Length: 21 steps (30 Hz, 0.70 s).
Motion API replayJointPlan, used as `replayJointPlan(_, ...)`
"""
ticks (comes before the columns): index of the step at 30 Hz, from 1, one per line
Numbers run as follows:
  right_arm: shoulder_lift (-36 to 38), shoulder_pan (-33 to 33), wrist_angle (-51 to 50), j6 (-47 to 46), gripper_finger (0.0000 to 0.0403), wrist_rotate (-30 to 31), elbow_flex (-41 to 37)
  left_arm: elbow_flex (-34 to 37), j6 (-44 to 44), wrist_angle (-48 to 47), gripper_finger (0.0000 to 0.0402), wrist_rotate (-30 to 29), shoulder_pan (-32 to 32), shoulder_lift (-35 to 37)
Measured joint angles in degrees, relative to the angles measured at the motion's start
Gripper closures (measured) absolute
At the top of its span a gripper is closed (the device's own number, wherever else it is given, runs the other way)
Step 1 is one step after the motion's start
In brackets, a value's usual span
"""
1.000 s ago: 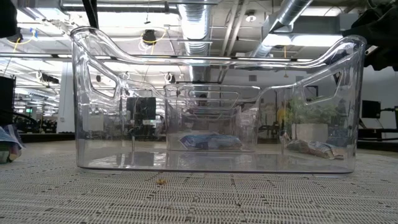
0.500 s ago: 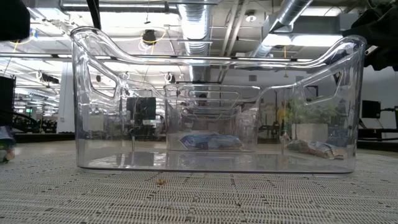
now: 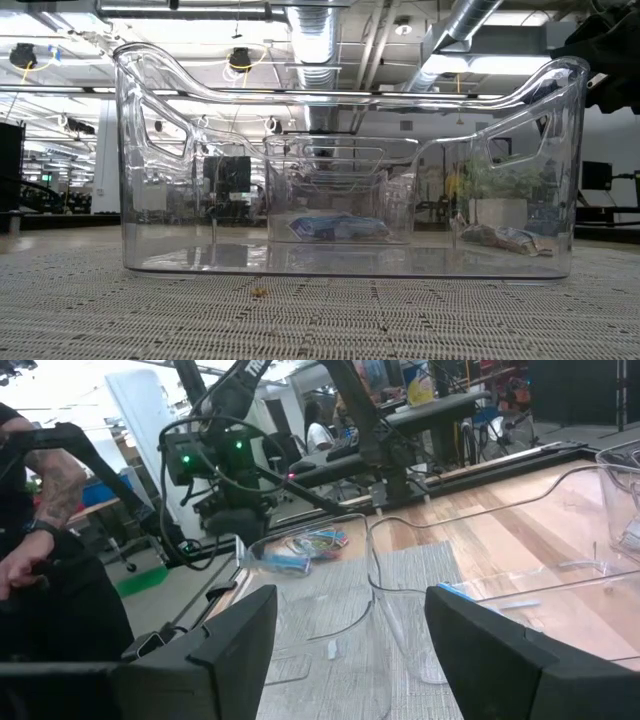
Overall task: Pick and place Granola Bars by type
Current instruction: Put the blue granola bar into the middle transparent bin
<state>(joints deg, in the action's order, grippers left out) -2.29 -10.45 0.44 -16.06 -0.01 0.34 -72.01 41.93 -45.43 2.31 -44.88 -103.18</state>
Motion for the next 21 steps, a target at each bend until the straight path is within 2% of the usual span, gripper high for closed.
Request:
replayJointPlan(14,0.0,0.0,0.0,0.0,0.0154,0.0,0.0,0.2,2.4,-0.2,0.0305,0.3,0.0,0.0)
replayJointPlan(21,0.0,0.0,0.0,0.0,0.0154,0.0,0.0,6.2,2.1,5.3,0.0305,-0.9,-0.9,0.1)
